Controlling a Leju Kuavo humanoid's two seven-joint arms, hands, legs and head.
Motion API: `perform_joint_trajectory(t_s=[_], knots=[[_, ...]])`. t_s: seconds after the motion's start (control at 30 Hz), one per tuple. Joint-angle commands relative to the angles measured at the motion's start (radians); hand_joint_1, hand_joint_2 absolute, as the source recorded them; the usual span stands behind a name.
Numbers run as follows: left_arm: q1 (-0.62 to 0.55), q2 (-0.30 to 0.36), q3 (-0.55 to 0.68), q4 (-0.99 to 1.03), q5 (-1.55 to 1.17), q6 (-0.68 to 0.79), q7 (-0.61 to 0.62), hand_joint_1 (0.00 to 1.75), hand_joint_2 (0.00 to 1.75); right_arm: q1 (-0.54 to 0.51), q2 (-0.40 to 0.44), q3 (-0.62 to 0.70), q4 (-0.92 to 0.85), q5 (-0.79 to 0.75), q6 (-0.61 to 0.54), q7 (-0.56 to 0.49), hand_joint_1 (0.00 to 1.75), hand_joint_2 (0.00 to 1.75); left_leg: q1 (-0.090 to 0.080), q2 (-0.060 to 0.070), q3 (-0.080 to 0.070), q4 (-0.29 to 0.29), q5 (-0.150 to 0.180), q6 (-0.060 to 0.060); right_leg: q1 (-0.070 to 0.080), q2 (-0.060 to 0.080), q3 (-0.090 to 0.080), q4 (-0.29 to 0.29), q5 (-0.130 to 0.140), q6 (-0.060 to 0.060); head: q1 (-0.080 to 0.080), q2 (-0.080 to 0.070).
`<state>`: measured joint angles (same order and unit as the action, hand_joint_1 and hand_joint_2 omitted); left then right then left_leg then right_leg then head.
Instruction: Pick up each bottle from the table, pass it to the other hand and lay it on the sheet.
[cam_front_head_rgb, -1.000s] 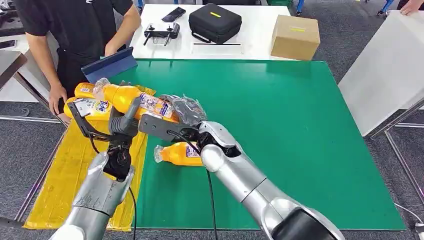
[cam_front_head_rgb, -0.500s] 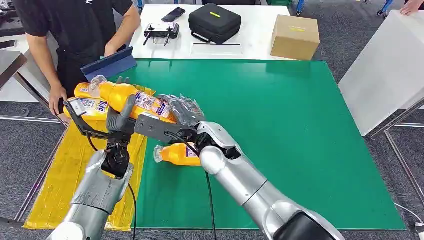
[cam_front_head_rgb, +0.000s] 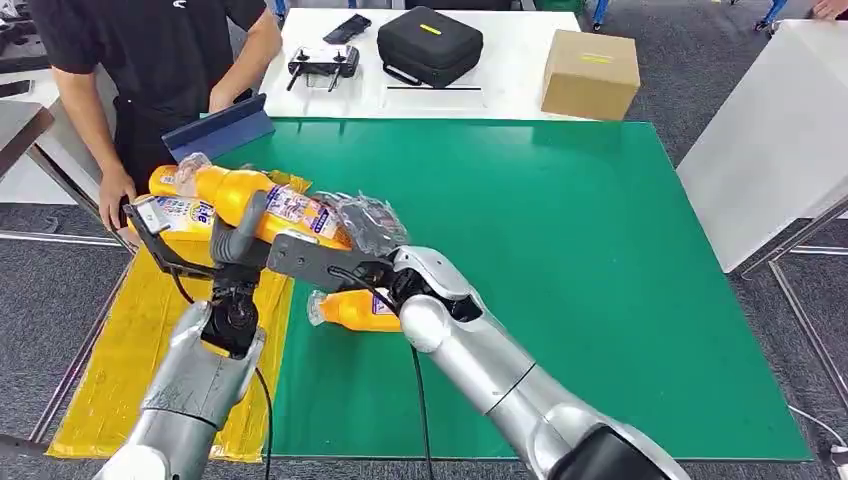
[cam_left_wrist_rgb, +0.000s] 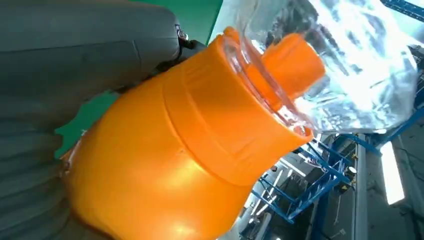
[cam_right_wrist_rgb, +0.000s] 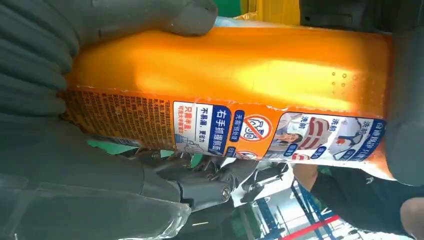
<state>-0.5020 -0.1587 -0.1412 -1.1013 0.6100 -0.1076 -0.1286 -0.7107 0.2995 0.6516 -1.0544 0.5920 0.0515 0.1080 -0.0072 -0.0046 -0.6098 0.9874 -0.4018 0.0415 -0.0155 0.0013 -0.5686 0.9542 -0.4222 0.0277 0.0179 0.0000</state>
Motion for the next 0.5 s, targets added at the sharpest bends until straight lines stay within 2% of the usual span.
perform_joint_trajectory(t_s=[0.03, 0.5], knots=[[-0.034, 0.0, 0.002, 0.035, 0.009, 0.0, 0.023, 1.75, 1.75, -0.024, -0.008, 0.101, -0.024, -0.006, 0.027, -0.011, 1.75, 1.75, 0.0, 0.001, 0.004, 0.001, -0.002, -0.003, 0.0, 0.0, 0.004, 0.0, -0.002, -0.002, 0.0, 0.0], [-0.027, -0.002, 0.008, 0.028, 0.027, -0.008, 0.029, 1.75, 1.75, -0.026, -0.017, 0.103, -0.014, -0.007, 0.026, -0.009, 1.75, 1.75, 0.0, 0.0, 0.001, 0.0, -0.001, -0.002, 0.0, 0.0, 0.001, 0.0, -0.001, -0.001, 0.0, 0.0]])
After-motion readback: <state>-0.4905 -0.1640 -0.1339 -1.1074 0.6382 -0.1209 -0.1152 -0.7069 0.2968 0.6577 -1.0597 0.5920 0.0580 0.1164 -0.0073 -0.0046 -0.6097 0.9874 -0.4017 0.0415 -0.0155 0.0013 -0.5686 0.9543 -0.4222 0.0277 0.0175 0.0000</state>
